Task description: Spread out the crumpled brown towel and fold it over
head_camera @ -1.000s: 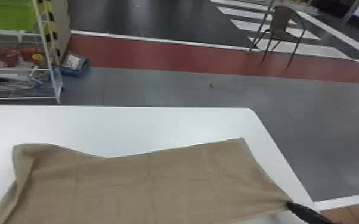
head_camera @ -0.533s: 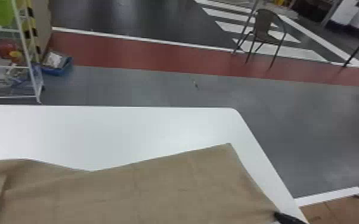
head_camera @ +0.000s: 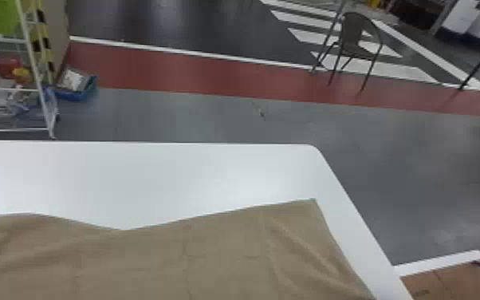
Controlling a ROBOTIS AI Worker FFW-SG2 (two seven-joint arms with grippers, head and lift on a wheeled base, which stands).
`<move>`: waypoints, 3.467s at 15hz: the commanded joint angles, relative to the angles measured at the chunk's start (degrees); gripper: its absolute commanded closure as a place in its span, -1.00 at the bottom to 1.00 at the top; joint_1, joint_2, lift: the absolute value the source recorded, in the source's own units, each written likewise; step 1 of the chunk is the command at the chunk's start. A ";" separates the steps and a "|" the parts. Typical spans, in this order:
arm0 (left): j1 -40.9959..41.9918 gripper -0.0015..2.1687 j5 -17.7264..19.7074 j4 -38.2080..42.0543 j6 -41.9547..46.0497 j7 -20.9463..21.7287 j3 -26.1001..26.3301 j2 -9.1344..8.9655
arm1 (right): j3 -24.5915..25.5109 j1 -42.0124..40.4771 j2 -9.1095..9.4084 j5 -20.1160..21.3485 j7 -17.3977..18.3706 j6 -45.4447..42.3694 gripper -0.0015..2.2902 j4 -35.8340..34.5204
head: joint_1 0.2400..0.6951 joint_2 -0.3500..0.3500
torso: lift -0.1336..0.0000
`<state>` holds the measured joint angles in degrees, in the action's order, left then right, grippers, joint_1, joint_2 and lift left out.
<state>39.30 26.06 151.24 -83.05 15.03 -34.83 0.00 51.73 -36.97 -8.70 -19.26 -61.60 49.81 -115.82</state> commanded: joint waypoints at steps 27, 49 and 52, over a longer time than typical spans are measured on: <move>-41.67 -0.94 -24.39 -41.47 24.02 6.59 22.35 8.53 | -1.89 17.73 3.34 7.39 5.53 -6.79 -0.82 -1.25 | 1.00 -0.64 | -0.84; -45.71 -0.58 -21.49 -51.31 15.76 17.84 22.09 9.49 | -4.18 21.15 1.67 10.99 5.62 -8.54 -0.82 3.15 | 1.00 -0.72 | -0.84; -45.71 -0.36 -21.40 -51.31 15.76 17.84 21.91 9.49 | -4.09 21.24 1.67 11.17 5.62 -8.72 -0.82 3.41 | 1.00 -0.72 | -0.84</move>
<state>-6.41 4.78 99.93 -67.28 32.87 -13.00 9.55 47.63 -15.75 -7.02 -8.13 -55.99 41.22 -112.59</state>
